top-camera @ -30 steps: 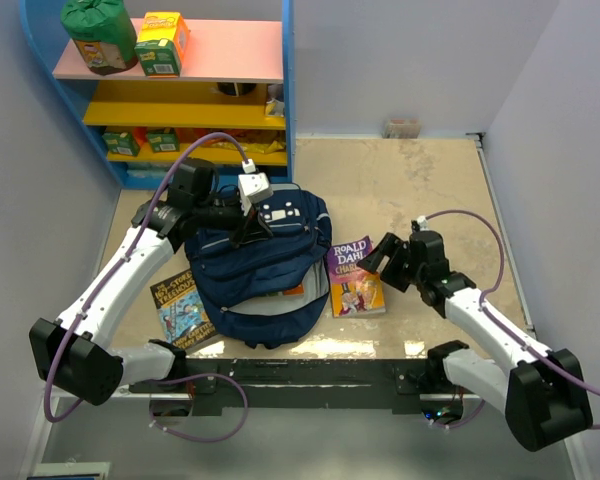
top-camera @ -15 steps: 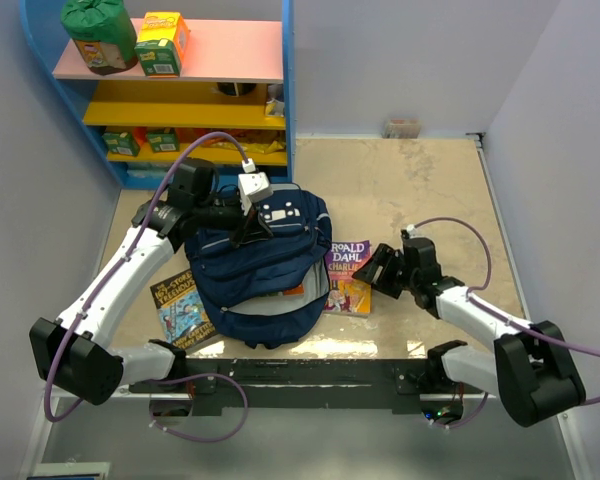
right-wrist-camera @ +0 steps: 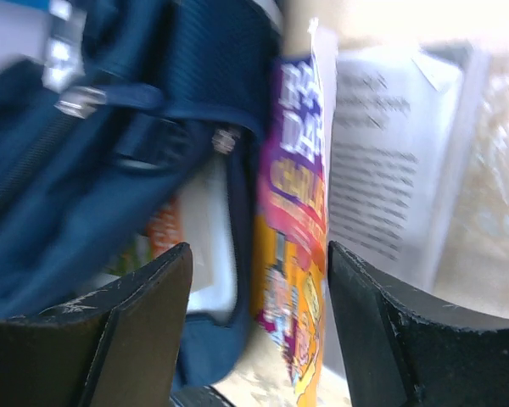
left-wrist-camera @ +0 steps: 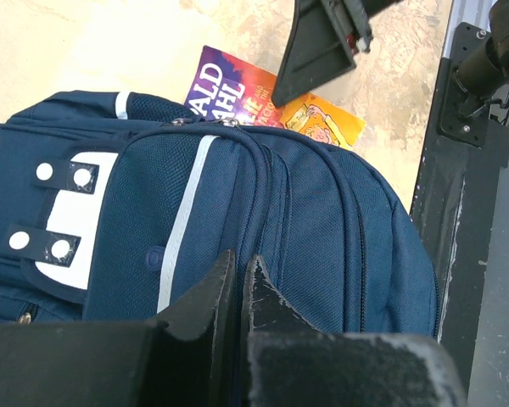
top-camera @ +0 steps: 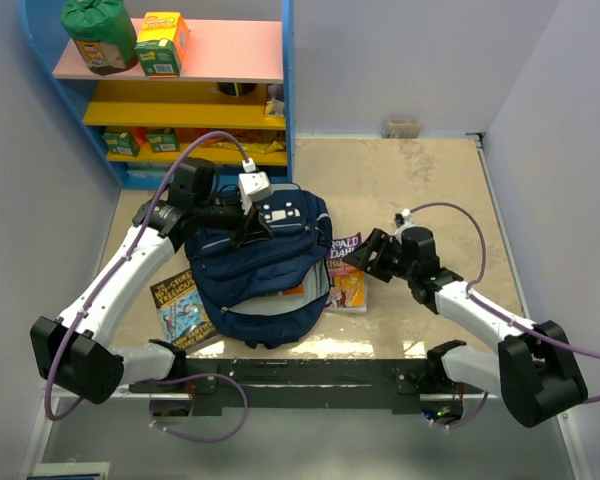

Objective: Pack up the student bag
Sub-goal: Pick up the book from the center of the board.

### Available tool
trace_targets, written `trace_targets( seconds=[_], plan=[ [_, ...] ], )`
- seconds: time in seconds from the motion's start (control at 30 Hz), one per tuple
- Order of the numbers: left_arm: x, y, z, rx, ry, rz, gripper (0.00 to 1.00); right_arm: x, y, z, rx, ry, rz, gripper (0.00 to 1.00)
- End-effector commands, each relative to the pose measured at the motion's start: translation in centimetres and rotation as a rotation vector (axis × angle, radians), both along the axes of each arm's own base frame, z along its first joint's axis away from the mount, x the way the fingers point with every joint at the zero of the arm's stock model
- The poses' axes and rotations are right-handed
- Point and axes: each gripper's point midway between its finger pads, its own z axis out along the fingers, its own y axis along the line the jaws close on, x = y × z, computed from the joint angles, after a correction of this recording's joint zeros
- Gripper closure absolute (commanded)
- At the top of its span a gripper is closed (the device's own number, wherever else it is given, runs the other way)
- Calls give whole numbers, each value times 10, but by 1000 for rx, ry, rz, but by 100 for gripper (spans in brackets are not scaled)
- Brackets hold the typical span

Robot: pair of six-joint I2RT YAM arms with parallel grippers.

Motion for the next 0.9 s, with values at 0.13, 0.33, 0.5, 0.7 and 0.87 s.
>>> trace_targets(
  seconds=[0.13,0.33,0.5,0.7,0.87],
  plan=[
    [27,2,24,-35,-147,44,100,-11,-13,-54,-116,103,-9,33],
    [27,2,25,-35,-150,45,100,-11,-17,-67,-176,129,-1,37],
    [27,2,27,-34,-152,46,100,-8,-32,-78,-270,176,-53,33],
    [28,3,24,-27,-152,45,100,-8,-66,-65,-427,180,-151,31],
    [29,3,23,-25,-152,45,100,-15,-68,-58,-416,202,-178,32]
  ],
)
